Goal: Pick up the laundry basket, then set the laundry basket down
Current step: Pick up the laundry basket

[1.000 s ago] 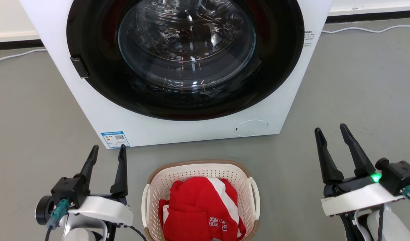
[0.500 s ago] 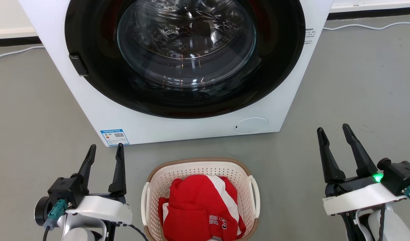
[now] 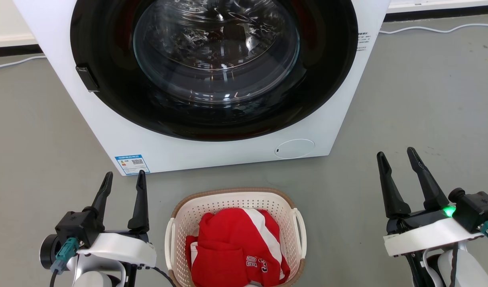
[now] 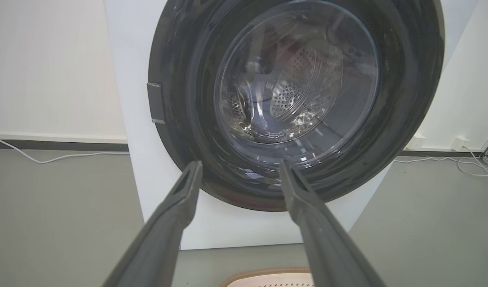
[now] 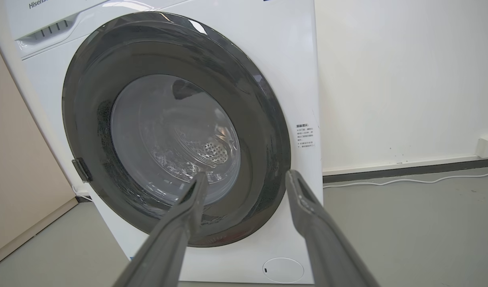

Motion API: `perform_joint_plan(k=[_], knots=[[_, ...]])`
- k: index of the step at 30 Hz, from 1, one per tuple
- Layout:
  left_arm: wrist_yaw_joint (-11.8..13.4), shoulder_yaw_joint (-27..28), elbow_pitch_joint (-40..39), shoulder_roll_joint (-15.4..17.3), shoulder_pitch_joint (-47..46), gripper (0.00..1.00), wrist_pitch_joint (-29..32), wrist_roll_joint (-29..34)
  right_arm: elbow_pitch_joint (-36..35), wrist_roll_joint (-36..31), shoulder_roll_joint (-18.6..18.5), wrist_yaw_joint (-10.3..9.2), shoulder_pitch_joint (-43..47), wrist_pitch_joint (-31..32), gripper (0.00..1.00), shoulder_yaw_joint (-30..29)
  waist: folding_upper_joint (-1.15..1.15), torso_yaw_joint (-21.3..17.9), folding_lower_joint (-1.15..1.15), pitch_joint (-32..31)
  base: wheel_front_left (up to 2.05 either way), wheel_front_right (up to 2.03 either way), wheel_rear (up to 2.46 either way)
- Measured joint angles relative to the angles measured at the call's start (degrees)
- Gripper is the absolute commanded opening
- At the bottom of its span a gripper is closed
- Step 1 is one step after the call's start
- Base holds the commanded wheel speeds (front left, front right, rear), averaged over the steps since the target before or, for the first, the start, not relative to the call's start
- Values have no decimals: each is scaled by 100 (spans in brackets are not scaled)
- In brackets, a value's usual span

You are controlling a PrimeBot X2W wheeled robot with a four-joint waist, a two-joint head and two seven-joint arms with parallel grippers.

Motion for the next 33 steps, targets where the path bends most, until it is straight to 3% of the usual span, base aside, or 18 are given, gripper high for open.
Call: perform_joint_plan(k=[33], knots=[[102,-111,-19,-2,104,100,-1,-105,18,3,-5,0,-1,0,100,-3,0,34,0,52,0,0,0]])
